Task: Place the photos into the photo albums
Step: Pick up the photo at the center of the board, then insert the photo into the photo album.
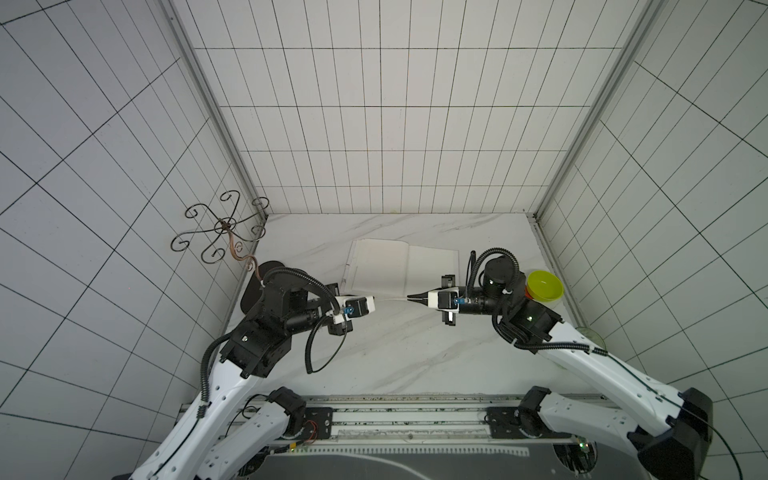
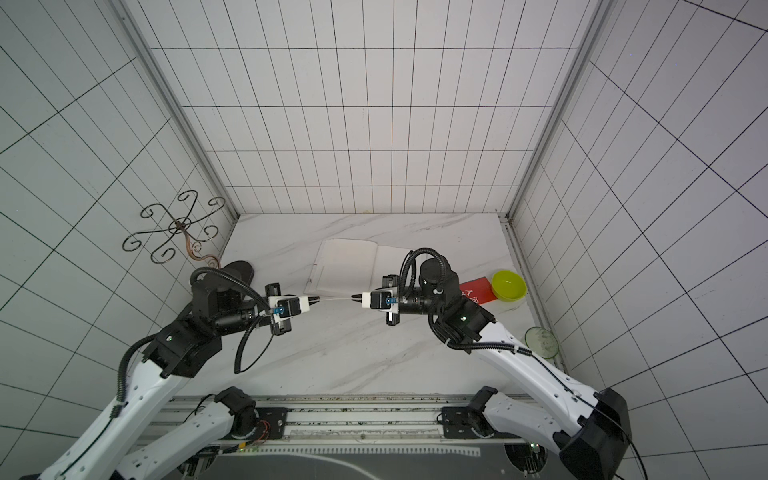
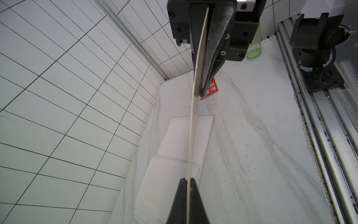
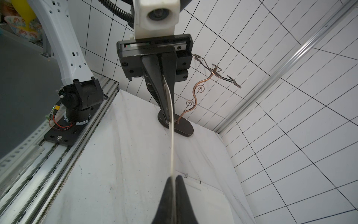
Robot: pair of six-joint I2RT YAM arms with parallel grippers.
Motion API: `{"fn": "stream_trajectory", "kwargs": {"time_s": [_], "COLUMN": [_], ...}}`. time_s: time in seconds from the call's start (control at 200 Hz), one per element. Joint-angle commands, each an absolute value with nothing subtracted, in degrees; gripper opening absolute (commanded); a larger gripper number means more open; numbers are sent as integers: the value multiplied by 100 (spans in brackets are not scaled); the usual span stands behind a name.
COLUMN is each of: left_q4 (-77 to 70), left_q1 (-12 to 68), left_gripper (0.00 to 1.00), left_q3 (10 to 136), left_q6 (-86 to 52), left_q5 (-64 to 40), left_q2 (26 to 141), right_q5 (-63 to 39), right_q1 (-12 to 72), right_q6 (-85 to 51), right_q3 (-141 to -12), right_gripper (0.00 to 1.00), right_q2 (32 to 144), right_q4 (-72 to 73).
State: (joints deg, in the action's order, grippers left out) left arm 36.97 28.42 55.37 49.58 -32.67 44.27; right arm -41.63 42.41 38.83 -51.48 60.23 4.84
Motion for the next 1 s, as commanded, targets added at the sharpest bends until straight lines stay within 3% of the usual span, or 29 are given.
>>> {"fn": "stream_trajectory", "kwargs": {"time_s": [0.0,0.085,0.155,0.255,0.365,0.48,0.58,0.82,0.93,0.995], "left_q4": [3474,3127,2702,2259,1868,1178,434,-137,298,400], "left_q1": [2865,2863,2864,2834,2723,2533,2318,2039,2039,2039], "left_gripper": [0,0,30,53,59,79,91,93,89,82], "left_q3": [5533,5333,5160,5065,5037,4905,4715,4871,5264,5322], "left_q6": [4992,4861,4699,4482,4151,3437,2730,882,259,23], "left_q5": [-3288,-3243,-3158,-2938,-2629,-2259,-1911,-432,-412,-550], "left_q2": [4340,4229,4162,4136,4131,4056,4035,4885,5322,5479], "right_q5": [-4021,-3932,-3819,-3555,-3146,-2762,-2547,-2354,-2430,-2602], "right_q1": [4281,4273,4255,4173,4044,3712,3346,2172,1719,1560], "right_q6": [3815,3629,3407,3111,2776,2083,1361,-1134,-2056,-2467], "right_q3": [-5544,-5429,-5408,-5414,-5409,-5502,-5477,-5372,-5013,-4821], "right_gripper": [0,0,0,0,0,0,0,0,0,0], "right_q2": [5824,5749,5714,5678,5686,5756,5791,6251,6408,6495], "right_q4": [757,979,1086,1170,1231,1232,1382,1420,1451,1568]}}
